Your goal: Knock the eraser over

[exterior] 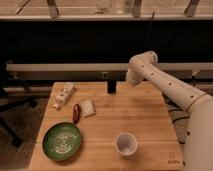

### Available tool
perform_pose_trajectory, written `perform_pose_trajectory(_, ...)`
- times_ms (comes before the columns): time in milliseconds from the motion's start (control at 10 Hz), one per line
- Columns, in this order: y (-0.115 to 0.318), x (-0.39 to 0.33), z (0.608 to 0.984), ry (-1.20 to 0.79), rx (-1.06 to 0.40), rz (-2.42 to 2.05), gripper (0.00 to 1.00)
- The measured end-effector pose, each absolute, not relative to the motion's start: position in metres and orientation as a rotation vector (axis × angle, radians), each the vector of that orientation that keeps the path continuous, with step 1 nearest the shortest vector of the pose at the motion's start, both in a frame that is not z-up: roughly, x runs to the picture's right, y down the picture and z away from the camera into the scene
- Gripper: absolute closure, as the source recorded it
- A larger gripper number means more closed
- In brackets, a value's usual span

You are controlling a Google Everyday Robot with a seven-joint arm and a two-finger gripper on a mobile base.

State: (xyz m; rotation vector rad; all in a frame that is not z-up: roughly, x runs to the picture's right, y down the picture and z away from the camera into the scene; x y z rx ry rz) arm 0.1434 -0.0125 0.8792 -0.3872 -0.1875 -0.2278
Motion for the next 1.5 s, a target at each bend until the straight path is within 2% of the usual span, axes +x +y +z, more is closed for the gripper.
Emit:
perform_pose_trajectory(400,-0.011,0.117,0.885,-0.227,-0.392,-0.256,0.92)
perform_pose_trajectory(700,-0.016,0.105,0.906,-0.24,-0.39,-0.268,0.92)
perform_pose_trajectory(1100,-0.034,0.086,0.932,-0.262,-0.369,-0.267,0.92)
perform_pose_trajectory(1500,-0.053,0.062,0.939,-0.307,-0.334,-0.248,0.92)
